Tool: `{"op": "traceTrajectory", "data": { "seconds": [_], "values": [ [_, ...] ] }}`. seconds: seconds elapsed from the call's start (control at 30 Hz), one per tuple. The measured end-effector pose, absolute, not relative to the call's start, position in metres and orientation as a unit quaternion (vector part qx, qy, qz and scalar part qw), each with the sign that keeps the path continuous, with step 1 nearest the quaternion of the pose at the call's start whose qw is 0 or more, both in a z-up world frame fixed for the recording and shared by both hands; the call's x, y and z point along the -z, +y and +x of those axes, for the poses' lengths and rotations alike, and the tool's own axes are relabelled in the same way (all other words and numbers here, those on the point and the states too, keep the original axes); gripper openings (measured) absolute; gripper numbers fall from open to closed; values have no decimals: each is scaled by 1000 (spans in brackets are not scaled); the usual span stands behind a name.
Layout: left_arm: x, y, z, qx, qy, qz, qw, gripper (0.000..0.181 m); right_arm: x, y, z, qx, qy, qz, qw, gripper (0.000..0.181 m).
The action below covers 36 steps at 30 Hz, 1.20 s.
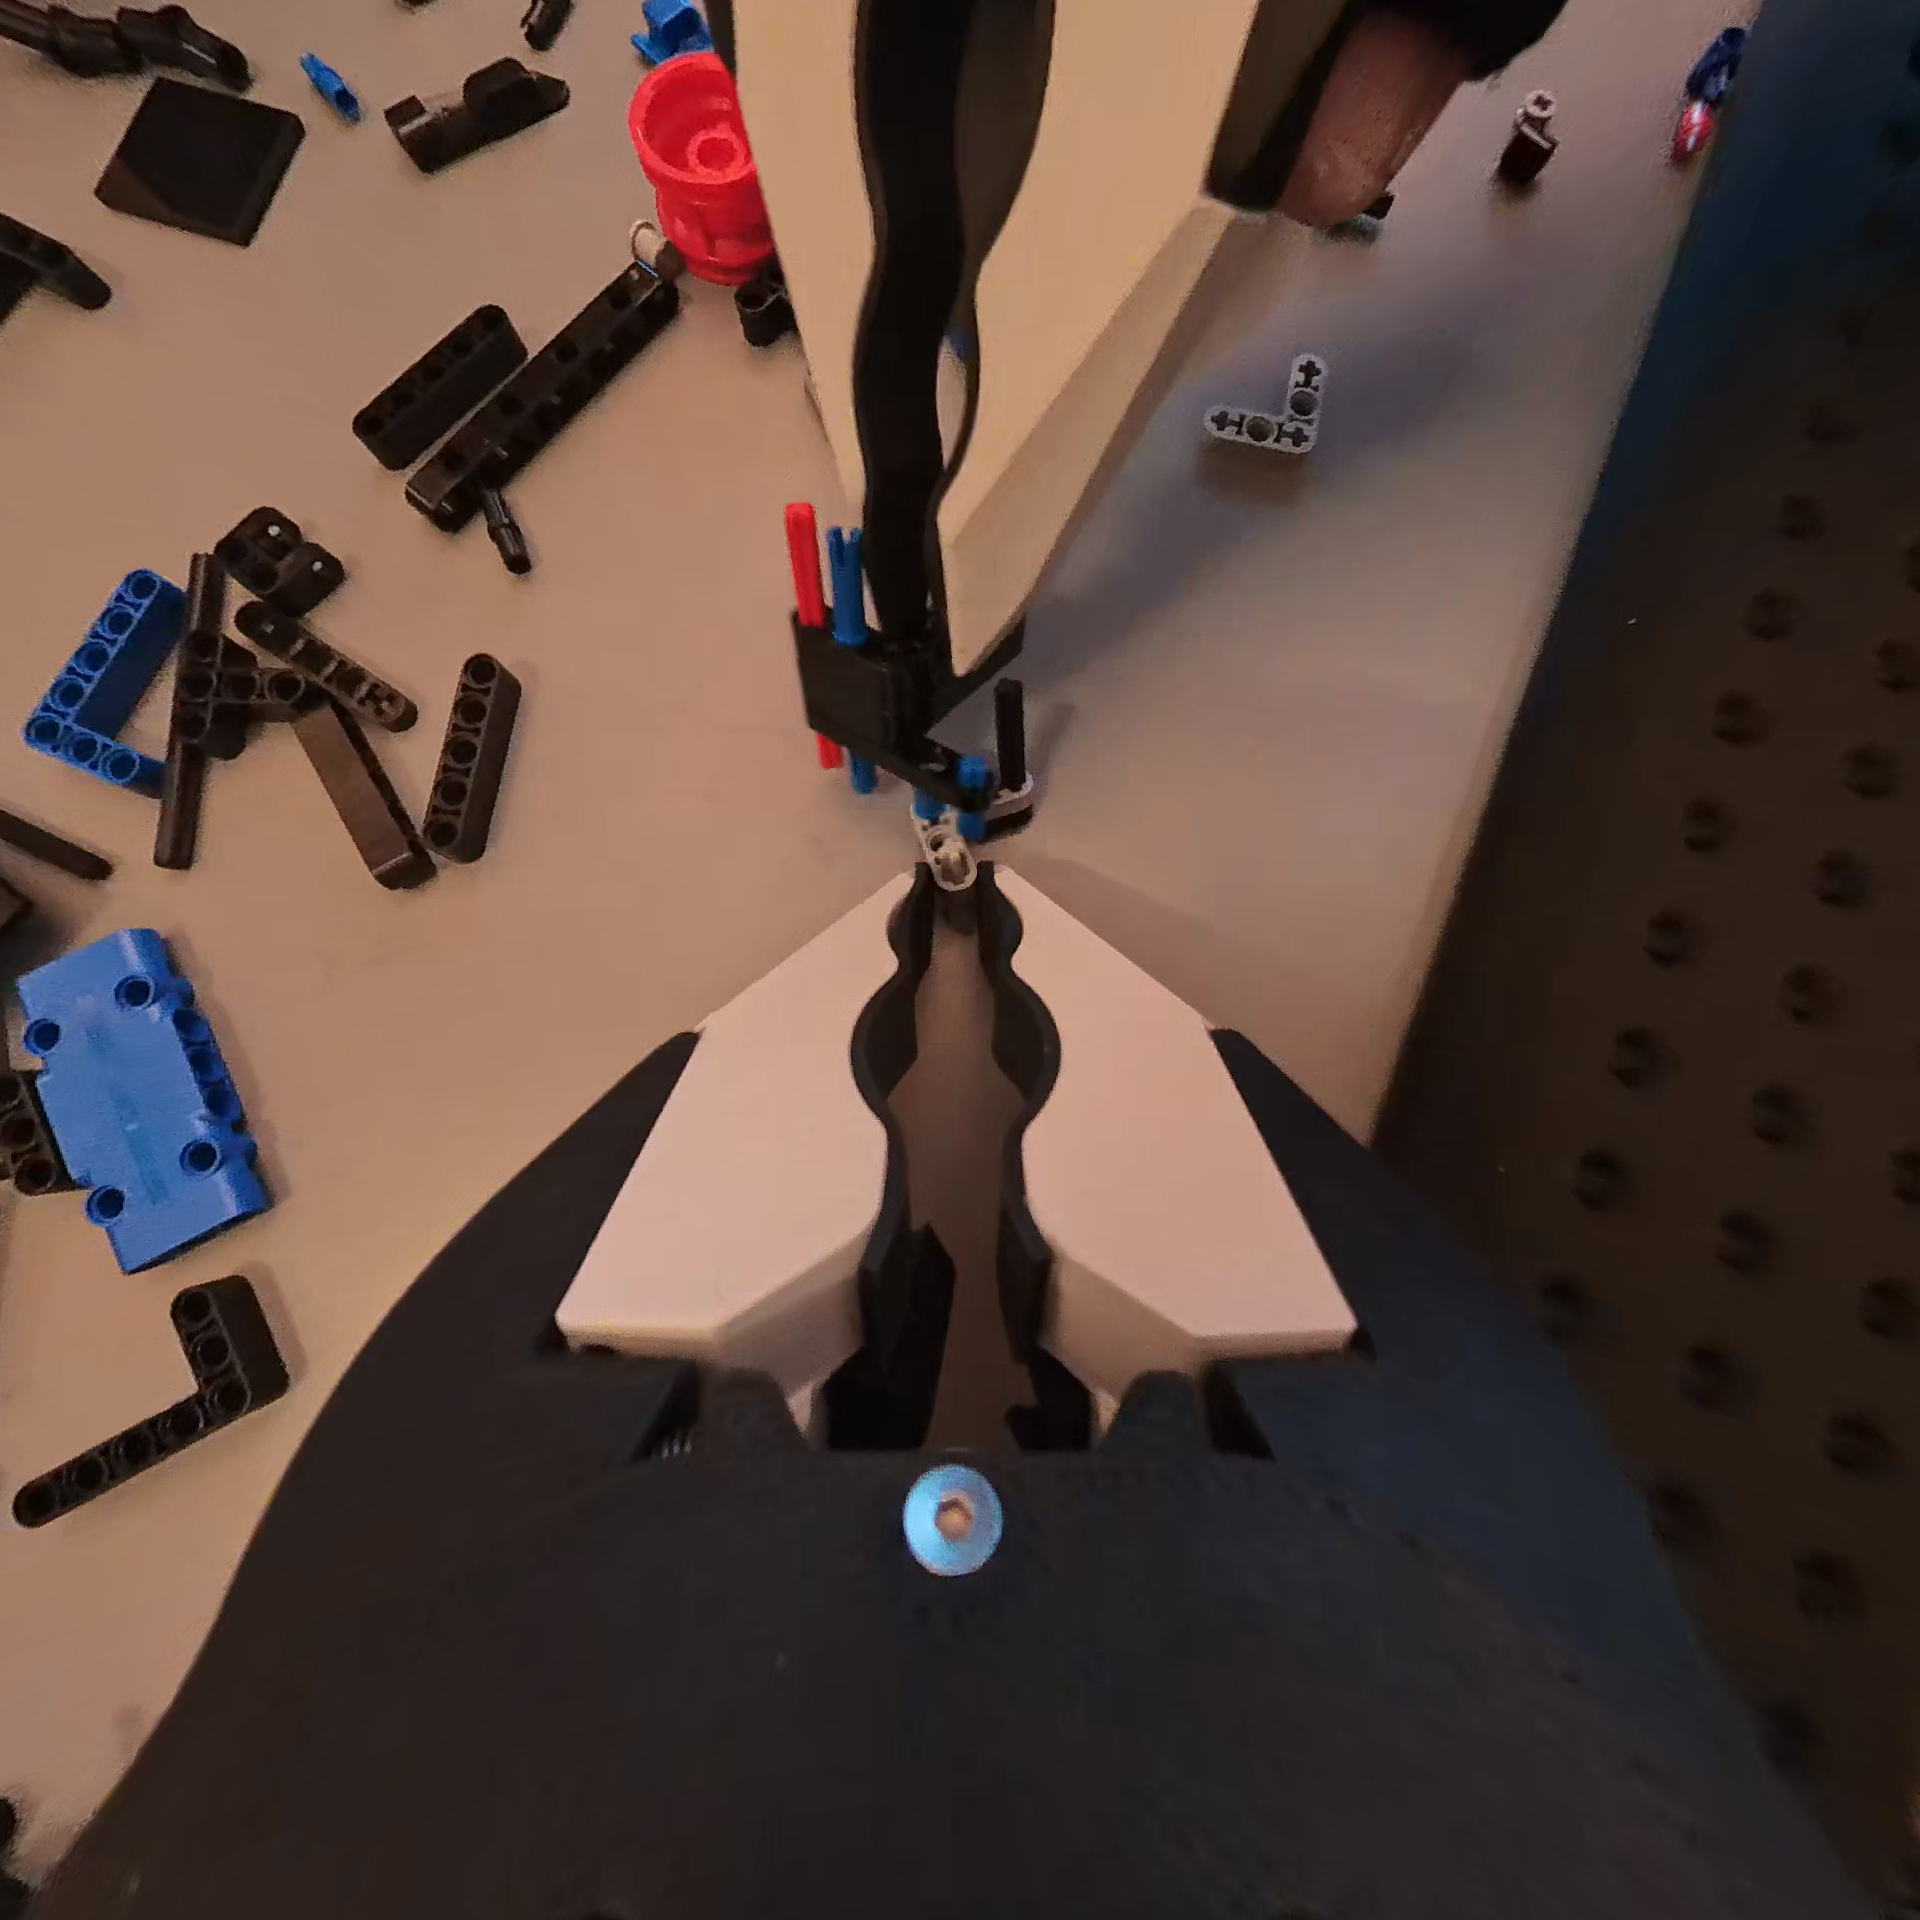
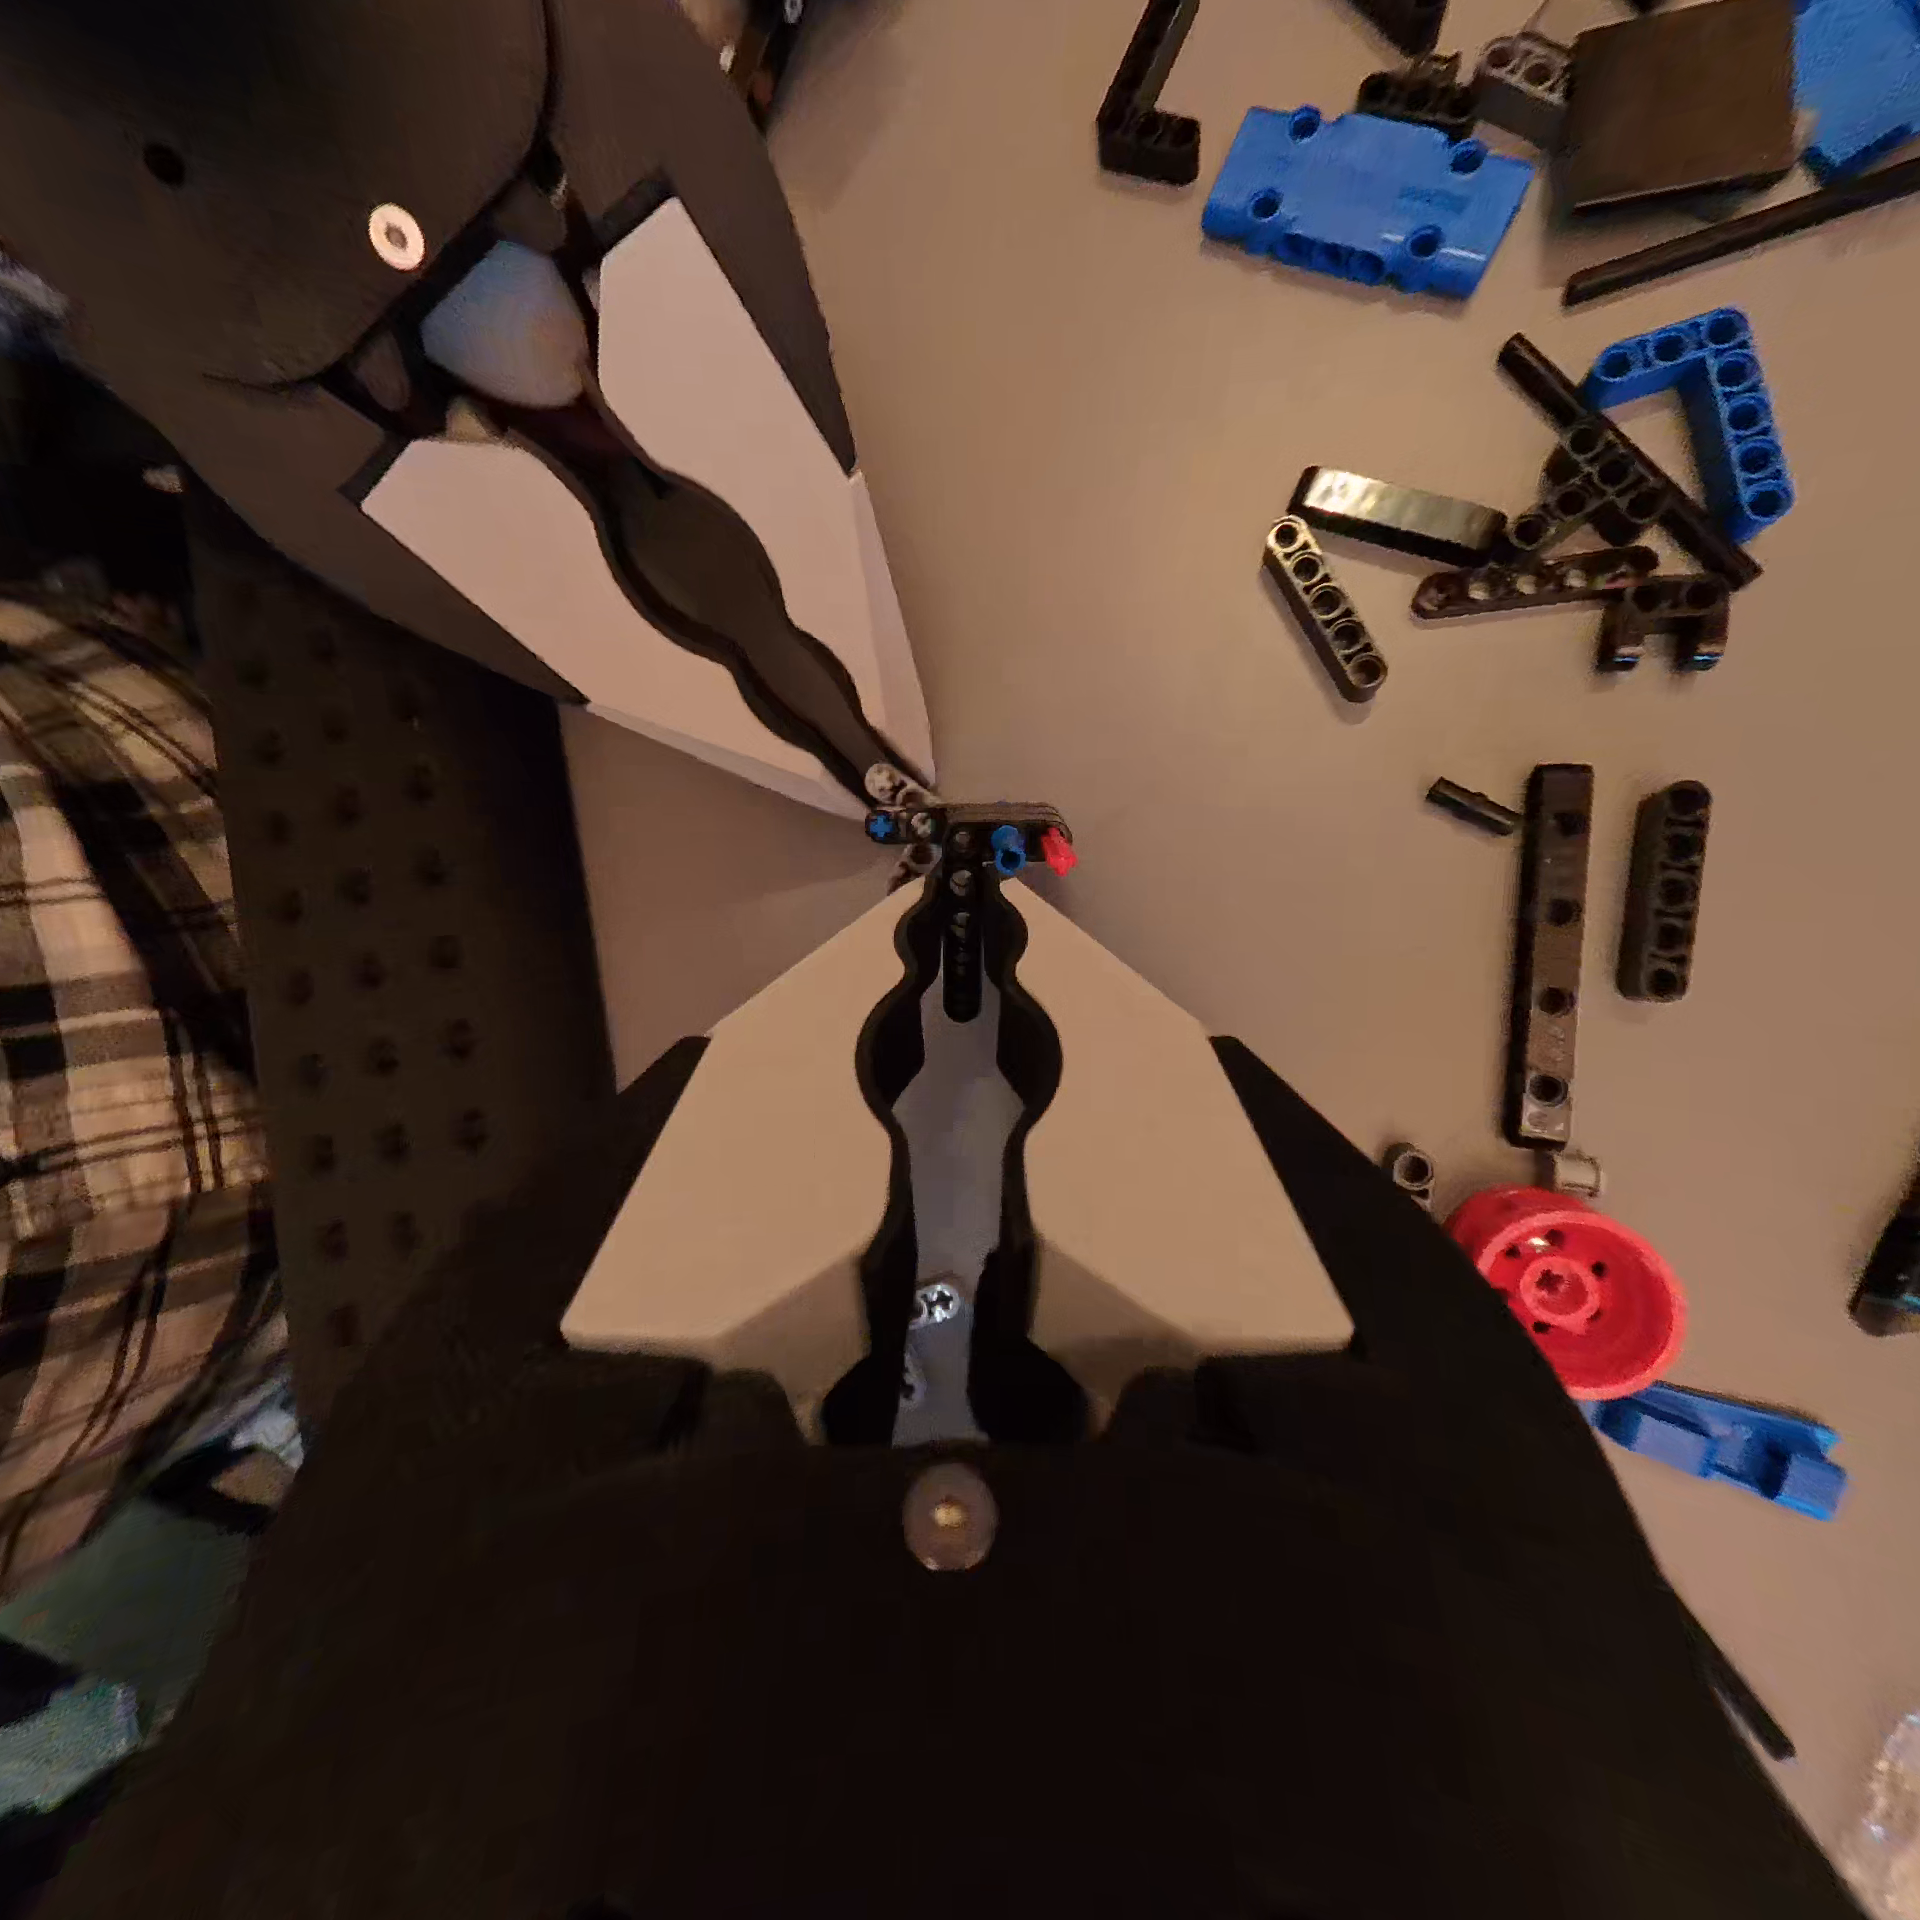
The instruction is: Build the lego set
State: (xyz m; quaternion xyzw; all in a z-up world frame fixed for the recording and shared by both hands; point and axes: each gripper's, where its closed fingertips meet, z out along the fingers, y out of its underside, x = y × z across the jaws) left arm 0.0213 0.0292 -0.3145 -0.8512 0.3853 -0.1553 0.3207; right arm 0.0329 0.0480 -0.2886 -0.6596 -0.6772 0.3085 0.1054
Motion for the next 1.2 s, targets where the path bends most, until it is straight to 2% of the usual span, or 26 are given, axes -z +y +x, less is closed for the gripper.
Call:
{"op": "traceTrajectory", "data": {
  "seconds": [0.37, 0.63, 1.2],
  "values": [
    [315, 30, 24, 147, 402, -843, 326, 5, 293, 51, 35, -254, -714, -647, 84, 5],
    [315, 31, 24, 119, 401, -844, 335, 5, 293, 50, 37, -274, -685, -671, 73, 5],
    [315, 36, 26, 70, 389, -851, 346, 5, 291, 55, 39, -278, -624, -722, 114, 5]
  ]
}}
